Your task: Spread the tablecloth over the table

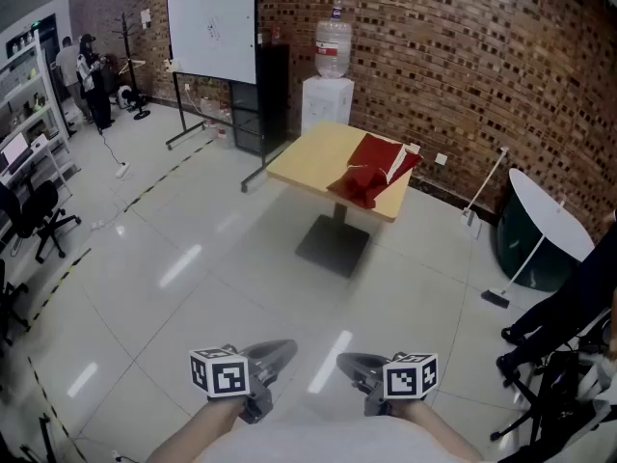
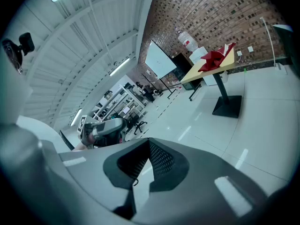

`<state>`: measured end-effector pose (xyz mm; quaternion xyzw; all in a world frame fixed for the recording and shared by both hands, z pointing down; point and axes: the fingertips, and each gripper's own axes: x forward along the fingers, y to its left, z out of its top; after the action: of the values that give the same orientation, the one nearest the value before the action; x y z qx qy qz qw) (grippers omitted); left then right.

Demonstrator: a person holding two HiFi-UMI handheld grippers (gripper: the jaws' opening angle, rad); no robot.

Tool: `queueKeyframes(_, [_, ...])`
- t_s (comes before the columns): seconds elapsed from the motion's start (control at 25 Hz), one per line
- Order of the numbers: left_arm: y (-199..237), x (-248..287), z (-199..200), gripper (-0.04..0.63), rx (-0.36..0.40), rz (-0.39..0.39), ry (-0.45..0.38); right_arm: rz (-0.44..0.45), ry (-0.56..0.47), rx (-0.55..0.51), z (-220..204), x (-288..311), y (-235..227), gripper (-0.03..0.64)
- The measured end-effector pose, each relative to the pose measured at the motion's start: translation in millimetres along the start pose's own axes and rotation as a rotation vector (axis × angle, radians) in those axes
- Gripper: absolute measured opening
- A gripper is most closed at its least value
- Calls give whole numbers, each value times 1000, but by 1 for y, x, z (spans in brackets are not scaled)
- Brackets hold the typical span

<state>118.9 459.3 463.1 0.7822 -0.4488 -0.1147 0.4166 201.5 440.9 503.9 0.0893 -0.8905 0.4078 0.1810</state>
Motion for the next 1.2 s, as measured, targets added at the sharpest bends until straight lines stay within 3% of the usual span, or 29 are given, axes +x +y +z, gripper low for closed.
queueKeyframes(0.28, [51,-4,29,1,-49,20,-2,-1,9,-36,17,44,-1,-2])
queueKeyframes(0.52, [69,14,86,2,14,11,-16,-44,-93,-54,85,64,-29,-2])
queueKeyframes(0.72, [119,52,115,2,-18,41,27,9,-52,-48,136,109,-70,-2])
queueKeyframes(0.92, [182,108,190,2,-43,82,35,42,-26,-35,222,162,-125,-2])
queueKeyframes(1.2, [213,219,288,2,52,53,83,-2,-55,-61,349,176,-206,-2])
